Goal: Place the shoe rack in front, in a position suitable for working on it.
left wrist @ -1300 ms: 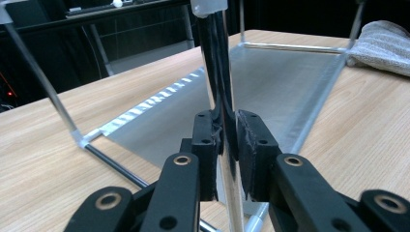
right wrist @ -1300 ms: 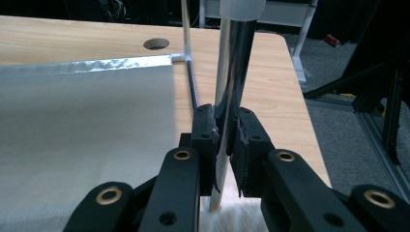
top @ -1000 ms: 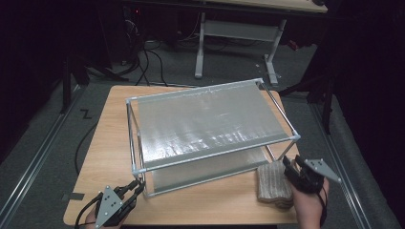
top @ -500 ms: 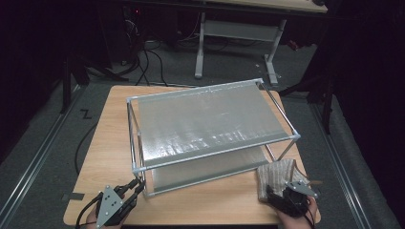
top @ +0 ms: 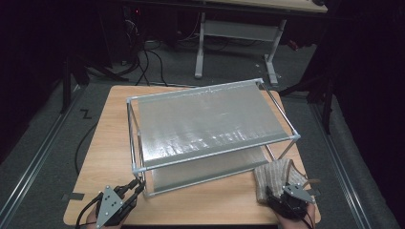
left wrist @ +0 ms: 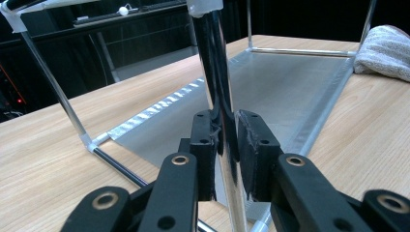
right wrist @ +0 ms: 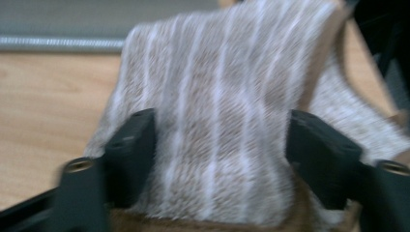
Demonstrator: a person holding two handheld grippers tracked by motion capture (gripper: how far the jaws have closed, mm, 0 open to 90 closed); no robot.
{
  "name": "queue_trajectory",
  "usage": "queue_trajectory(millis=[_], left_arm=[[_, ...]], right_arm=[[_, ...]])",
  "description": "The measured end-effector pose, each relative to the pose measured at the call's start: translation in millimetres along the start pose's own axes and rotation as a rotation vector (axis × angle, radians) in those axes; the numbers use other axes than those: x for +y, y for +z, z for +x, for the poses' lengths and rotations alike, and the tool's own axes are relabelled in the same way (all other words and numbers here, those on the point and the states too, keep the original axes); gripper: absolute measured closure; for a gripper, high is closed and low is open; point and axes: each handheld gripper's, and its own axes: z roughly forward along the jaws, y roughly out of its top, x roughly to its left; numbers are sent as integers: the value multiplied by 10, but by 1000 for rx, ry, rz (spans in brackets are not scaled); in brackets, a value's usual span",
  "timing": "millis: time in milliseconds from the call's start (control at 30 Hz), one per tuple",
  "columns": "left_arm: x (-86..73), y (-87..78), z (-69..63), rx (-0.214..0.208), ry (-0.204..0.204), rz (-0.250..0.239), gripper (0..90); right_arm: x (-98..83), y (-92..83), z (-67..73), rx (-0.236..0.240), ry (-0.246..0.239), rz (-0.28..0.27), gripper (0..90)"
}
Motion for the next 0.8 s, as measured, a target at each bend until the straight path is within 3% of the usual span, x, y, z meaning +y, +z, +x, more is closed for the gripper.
queue_trajectory(millis=[133, 267, 333, 433, 533, 733, 800], left_arm=[[-6, -1, 5, -8, -4, 3, 768], [-4, -2, 5, -9, -4, 4, 765], [-3, 0, 2, -9, -4, 3, 758], [-6, 3, 1, -11, -4, 4, 752], [-9, 5, -4, -11, -4, 4, 745], [-11, 20, -22, -9, 0, 4, 706], [-12, 26, -34, -6, 7, 3, 681]], right_arm=[[15, 17, -54, -20, 40, 25, 149], [-46, 138, -96, 17, 69, 95, 142], [-62, 148, -142, 67, 116, 101, 161], [-64, 119, -149, 88, 106, 95, 300], [-73, 93, -133, 119, 61, 71, 445], [-48, 69, -84, 136, 40, 74, 615], [-23, 14, -53, 136, 32, 39, 627]])
